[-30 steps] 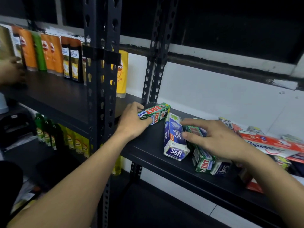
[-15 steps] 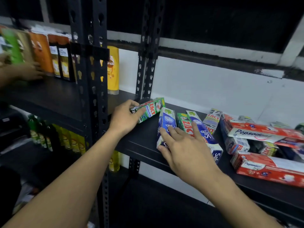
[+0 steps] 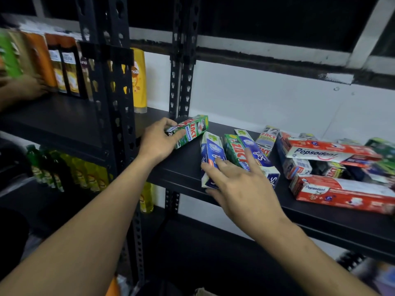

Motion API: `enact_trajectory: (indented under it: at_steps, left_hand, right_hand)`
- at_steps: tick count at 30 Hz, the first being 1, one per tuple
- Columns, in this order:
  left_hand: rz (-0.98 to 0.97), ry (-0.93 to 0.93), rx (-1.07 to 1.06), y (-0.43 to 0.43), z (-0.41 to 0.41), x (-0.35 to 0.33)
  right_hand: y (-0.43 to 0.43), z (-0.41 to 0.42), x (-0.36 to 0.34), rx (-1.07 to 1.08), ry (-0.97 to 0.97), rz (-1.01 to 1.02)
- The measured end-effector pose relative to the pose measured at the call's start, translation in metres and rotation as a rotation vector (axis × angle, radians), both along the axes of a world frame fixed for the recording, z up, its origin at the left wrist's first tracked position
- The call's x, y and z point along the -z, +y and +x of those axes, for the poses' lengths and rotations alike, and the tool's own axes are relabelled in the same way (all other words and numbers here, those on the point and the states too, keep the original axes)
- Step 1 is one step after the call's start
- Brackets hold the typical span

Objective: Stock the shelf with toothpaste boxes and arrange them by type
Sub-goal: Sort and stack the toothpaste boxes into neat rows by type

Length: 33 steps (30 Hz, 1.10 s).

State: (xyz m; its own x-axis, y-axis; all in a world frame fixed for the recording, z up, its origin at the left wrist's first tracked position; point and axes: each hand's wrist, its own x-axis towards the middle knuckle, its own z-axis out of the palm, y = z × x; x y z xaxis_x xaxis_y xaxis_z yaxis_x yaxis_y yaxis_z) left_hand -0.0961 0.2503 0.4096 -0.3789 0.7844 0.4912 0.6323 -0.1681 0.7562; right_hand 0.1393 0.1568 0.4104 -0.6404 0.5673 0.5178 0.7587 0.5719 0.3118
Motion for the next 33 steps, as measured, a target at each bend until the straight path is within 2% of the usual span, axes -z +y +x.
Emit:
enact_trajectory:
  at_steps: [2, 5, 8, 11, 13, 18, 23, 29, 33]
  left_hand:
    - [-0.005, 0.015, 0.013, 0.0, 0.0, 0.0]
    - [-0.007, 0.031, 0.045, 0.0, 0.0, 0.001]
    - [-0.001, 0.054, 0.061, -0.002, -0.001, 0.001]
    - [-0.005, 0.063, 0.079, -0.003, 0.001, 0.0]
    - [-0.024, 0.072, 0.078, -0.004, 0.004, -0.001]
    - [-0.102, -0.001, 0.109, -0.003, 0.025, -0.011]
    - [-0.109, -0.084, 0.12, 0.007, 0.056, -0.012]
    - [-0.066, -0.116, 0.125, 0.001, 0.068, -0.002]
    - [-0.054, -0.097, 0.13, -0.002, 0.068, -0.001]
  right_hand:
    - [-0.003, 0.005, -0.008, -0.075, 0.166, -0.048]
    - [-0.008, 0.014, -0.032, -0.152, 0.556, -0.152]
    - [0.003, 0.027, -0.056, -0.14, 0.871, -0.261]
    - [0.015, 0.044, -0.071, -0.193, 1.203, -0.493]
    - [0.017, 0.058, -0.079, -0.253, 1.353, -0.569]
    - [0.015, 0.097, -0.102, -0.257, 1.454, -0.441]
    - [0.04, 0.143, -0.117, -0.147, 1.482, -0.323]
    - [0.084, 0.199, -0.113, -0.051, 1.45, -0.467]
    - [0.111, 0.23, -0.108, 0.013, 1.365, -0.682]
